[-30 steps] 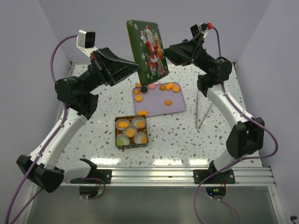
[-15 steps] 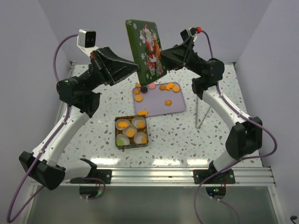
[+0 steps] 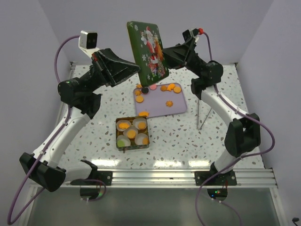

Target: Pack the cookies

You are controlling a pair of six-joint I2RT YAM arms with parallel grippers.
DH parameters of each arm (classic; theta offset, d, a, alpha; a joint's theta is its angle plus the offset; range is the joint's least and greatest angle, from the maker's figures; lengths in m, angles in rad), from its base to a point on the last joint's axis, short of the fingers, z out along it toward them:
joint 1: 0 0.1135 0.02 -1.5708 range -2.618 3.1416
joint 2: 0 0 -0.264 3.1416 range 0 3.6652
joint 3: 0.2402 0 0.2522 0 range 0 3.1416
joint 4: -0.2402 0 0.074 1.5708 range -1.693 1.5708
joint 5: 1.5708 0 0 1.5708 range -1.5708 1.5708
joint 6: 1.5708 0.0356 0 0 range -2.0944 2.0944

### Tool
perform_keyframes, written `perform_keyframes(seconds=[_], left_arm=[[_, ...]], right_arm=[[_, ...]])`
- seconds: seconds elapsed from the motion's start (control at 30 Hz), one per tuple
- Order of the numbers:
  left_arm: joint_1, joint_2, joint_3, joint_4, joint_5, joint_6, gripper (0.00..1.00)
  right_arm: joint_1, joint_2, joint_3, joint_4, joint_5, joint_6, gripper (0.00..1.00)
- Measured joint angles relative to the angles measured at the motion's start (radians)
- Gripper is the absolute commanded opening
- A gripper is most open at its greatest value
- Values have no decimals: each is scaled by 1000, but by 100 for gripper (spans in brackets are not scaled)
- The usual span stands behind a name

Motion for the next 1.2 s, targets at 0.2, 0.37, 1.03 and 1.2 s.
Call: perform_keyframes(seconds=[0.2, 0.37, 1.03, 1.2], left_arm=[[1, 0, -16, 13, 0, -3, 0], [6, 2, -50, 65, 0, -38, 0], [55, -7, -225, 205, 4, -130, 46], [114, -85, -340, 62, 18, -96, 71]], right_arm=[[0, 48, 2, 51, 20, 37, 47], [0, 48, 20, 73, 23, 50, 47], [-5, 20, -21, 97, 10, 79, 0], [-26, -7, -104, 96, 0, 72, 0]])
